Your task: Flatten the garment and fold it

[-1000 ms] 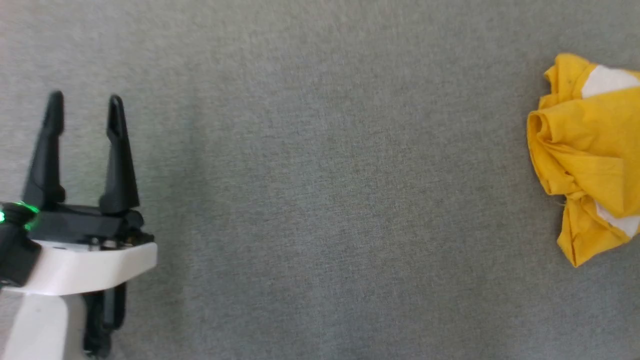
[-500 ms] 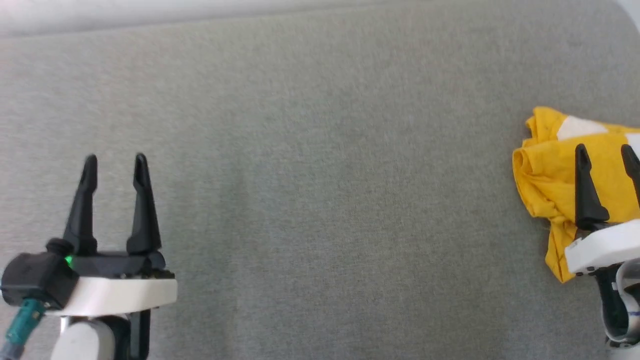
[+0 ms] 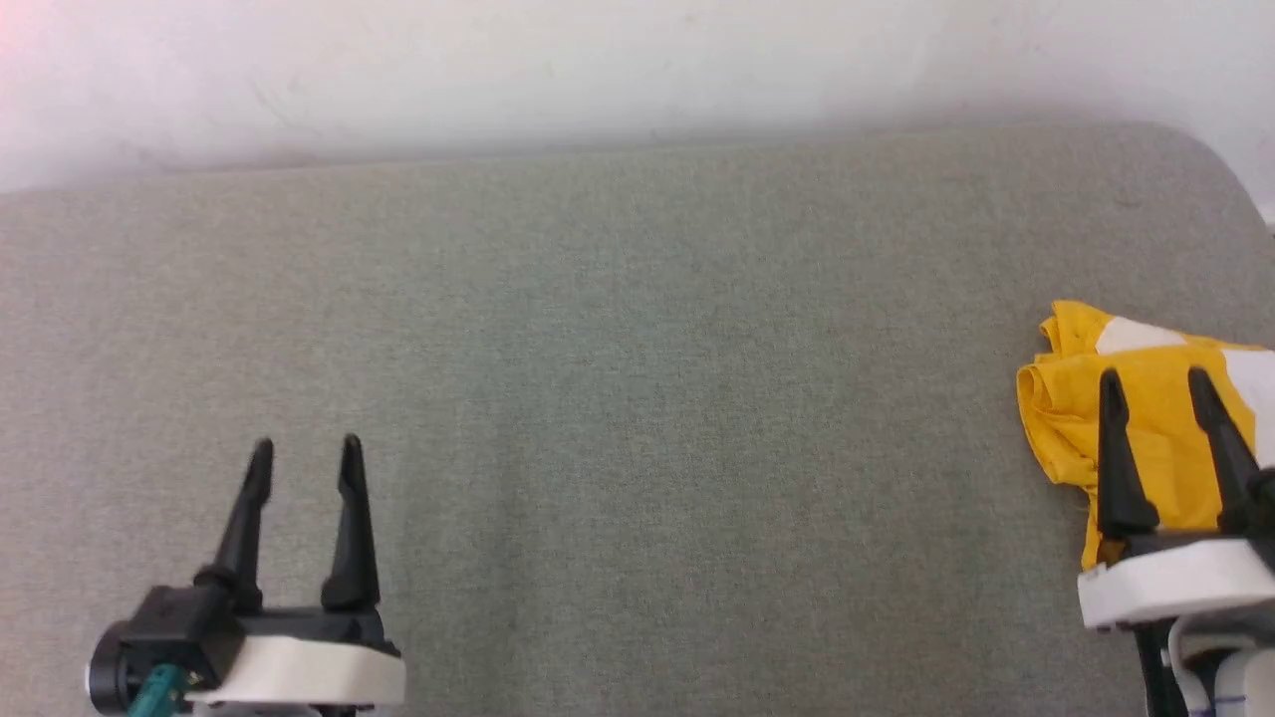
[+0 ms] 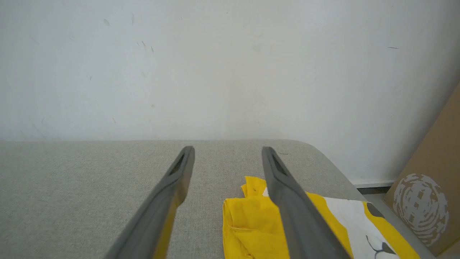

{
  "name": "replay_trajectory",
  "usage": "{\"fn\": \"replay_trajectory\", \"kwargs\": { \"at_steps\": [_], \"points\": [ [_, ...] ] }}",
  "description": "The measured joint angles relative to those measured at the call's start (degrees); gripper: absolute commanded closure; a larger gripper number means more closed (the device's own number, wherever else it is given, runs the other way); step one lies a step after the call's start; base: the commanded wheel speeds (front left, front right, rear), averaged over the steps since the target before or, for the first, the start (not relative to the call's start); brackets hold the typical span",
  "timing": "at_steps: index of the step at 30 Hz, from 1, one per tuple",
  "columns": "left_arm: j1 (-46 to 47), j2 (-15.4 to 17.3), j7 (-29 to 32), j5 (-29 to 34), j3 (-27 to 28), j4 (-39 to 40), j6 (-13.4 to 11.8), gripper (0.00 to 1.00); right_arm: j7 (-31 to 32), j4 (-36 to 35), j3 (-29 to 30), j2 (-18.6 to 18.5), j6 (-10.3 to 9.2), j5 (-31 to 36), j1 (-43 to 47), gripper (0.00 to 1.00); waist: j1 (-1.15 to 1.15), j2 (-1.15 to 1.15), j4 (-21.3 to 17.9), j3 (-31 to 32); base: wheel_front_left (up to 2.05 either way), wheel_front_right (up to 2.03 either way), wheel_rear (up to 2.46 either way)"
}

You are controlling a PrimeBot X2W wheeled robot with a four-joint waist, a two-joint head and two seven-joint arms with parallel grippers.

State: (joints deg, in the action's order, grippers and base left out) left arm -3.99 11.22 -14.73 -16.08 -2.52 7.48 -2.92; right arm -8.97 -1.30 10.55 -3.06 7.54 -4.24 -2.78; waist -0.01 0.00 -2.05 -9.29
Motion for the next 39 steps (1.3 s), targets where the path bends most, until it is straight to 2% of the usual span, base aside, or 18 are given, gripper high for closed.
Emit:
{"fn": "replay_trajectory", "kwargs": {
  "at_steps": [11, 24, 25, 39],
  "points": [
    [-4.06, -2.76, 0.00, 2.26, -1.02, -2.89, 0.88, 0.00, -4.32, 6.31, 1.83, 0.01, 0.00, 1.01, 4.68, 0.00, 0.01, 0.00, 3.24, 4.44, 0.00, 0.00, 0.00],
    [-3.22, -4.36, 0.00, 3.99, 1.09, -4.39, 2.97, 0.00, -5.38, 8.82, 0.53, 0.01, 0.00, 0.64, 4.13, 0.00, 0.02, 0.00, 3.28, 3.17, 0.00, 0.00, 0.00],
    [-3.07, -4.38, 0.00, 4.11, 1.26, -4.36, 3.34, 1.00, -5.42, 8.89, 0.53, 0.01, 0.00, 0.63, 4.10, 1.00, 0.01, 0.00, 3.16, 3.07, 0.00, 0.00, 0.00],
    [-2.96, -4.38, 0.69, 4.11, 1.22, -4.42, 3.43, 1.00, -4.48, 8.71, 0.10, -0.02, 0.00, 0.70, 4.19, 1.00, 0.02, 0.00, 3.01, 3.38, 0.00, 0.00, 0.00]
  ]
}}
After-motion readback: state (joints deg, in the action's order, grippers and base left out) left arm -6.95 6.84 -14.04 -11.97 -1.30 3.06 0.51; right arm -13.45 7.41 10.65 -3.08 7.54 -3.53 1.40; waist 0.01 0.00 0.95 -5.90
